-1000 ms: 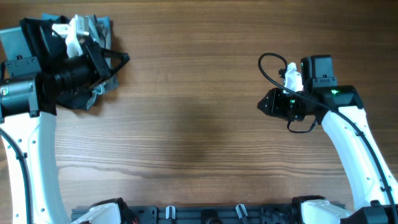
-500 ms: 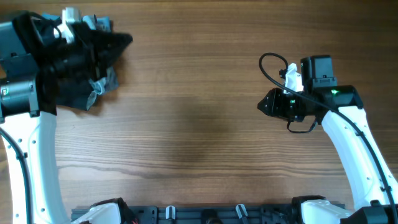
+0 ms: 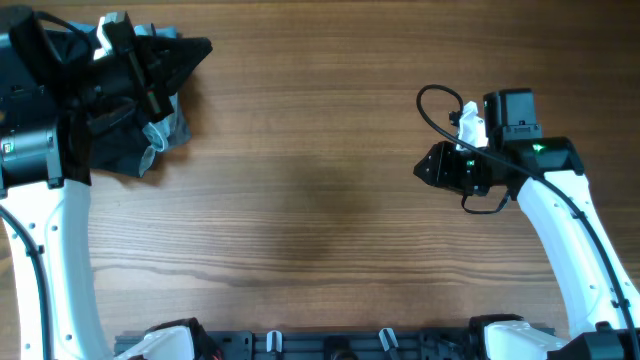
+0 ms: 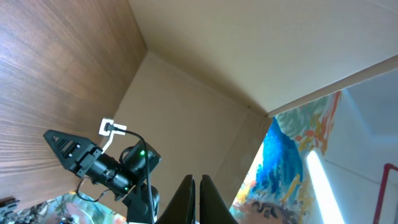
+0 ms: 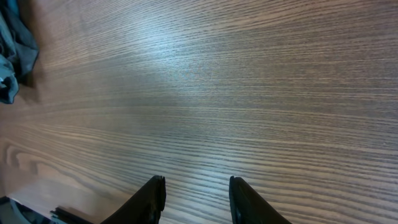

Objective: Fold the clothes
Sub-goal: 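Press the bundle down on the stack and open the left gripper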

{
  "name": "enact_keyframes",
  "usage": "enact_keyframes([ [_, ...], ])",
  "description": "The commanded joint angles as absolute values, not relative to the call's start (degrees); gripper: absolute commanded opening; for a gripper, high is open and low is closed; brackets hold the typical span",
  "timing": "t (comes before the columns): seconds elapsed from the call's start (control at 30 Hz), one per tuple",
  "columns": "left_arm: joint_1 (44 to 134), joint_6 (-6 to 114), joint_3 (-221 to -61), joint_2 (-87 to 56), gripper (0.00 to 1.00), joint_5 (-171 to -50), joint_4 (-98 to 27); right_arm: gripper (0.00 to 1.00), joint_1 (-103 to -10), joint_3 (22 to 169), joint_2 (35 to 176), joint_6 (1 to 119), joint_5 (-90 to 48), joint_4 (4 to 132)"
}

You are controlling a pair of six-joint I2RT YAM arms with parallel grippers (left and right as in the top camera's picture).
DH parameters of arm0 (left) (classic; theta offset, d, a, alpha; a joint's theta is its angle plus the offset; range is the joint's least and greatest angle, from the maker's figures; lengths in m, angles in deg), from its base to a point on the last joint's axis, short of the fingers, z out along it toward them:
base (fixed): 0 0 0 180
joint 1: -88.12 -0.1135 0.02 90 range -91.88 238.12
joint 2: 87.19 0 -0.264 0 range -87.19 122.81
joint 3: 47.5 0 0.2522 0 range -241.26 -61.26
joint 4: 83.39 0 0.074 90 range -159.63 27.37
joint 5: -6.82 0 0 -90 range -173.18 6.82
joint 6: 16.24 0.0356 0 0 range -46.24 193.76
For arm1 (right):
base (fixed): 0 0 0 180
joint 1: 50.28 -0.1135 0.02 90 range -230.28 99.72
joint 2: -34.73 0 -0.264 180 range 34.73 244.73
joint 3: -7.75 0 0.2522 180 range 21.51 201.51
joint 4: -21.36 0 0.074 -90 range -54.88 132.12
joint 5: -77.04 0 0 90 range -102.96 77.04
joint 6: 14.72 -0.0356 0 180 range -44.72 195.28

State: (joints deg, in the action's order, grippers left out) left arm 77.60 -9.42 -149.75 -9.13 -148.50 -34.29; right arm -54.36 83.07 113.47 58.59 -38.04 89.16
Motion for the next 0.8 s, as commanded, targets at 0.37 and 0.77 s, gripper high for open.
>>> enact_keyframes([
  [0.37, 77.79, -0.61, -149.88, -9.19, 0.50, -150.49, -33.81, 0.38, -54.33, 84.19, 112.88, 58.14, -38.94, 88.86],
  [0.77, 77.79, 10.87, -149.88, -9.19, 0.04, -154.73, -33.86, 0.39, -54.31, 84.19, 112.88, 58.40, -38.87, 88.90],
])
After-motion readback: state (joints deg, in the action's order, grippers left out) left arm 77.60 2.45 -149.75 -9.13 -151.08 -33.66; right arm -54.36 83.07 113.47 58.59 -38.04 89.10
